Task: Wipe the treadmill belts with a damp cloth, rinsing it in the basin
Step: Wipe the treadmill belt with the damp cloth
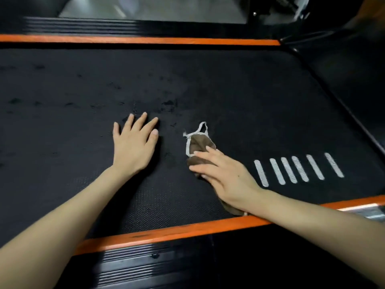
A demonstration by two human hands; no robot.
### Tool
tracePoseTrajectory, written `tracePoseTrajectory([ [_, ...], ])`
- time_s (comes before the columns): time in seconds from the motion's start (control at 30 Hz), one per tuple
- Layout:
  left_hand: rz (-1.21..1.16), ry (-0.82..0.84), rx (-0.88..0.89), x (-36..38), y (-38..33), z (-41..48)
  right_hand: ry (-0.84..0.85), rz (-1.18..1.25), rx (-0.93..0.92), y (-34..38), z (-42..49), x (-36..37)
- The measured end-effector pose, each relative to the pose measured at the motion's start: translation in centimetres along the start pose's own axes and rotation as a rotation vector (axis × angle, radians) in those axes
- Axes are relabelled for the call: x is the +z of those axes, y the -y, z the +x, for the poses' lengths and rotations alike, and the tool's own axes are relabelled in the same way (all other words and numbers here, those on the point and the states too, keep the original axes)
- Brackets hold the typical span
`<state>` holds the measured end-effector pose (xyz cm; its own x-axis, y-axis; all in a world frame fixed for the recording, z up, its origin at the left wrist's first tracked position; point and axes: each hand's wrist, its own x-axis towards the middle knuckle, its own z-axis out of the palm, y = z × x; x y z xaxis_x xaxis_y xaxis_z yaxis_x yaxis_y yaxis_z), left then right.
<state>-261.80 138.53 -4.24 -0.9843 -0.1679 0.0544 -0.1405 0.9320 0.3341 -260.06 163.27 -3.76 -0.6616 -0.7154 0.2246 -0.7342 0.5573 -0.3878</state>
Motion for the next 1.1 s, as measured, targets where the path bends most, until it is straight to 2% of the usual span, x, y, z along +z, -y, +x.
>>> tracePoseTrajectory([
  [0.07, -0.099, -0.018, -0.027, -0.6, 0.2, 0.1, -0.054, -0.054, -0.062, -0.7, 2.4, 0.3],
  [0.23, -0.044, -0.061, -0.104, -2.8, 1.5, -0.8, -0.134, -0.096, 0.204, -3.2, 11.9, 0.6],
  [0.33, 0.033, -0.061, -0.164, -3.8, 2.8, -2.4, -0.15, -0.051, 0.212, -3.0, 13.5, 0.5],
  [0.43, 0.044, -0.042, -0.193, -4.2, 3.9, -3.4, -0.162, 0.041, 0.075, -1.1, 9.5, 0.0],
  [0.53, 0.035, -0.051, -0.193, -4.0, 4.6, -2.8, -0.018, -0.071, -0.187, 0.1, 4.7, 0.2],
  [0.63, 0.041, -0.048, -0.165, -3.5, 5.3, -1.3, 0.137, -0.05, -0.201, -0.5, 4.7, -0.1],
  [0.8, 0.145, -0.029, -0.059, -2.8, 6.8, 2.5, 0.176, -0.09, -0.106, -0.7, 5.9, 0.8],
  [1.0, 0.247, 0.043, 0.01, -2.4, 8.5, 6.6, 0.053, -0.128, 0.008, -0.3, 7.1, 1.6],
  [1.1, 0.257, 0.035, 0.024, -1.9, 8.6, 6.5, -0.031, -0.131, 0.148, -1.3, 10.1, 1.9],
])
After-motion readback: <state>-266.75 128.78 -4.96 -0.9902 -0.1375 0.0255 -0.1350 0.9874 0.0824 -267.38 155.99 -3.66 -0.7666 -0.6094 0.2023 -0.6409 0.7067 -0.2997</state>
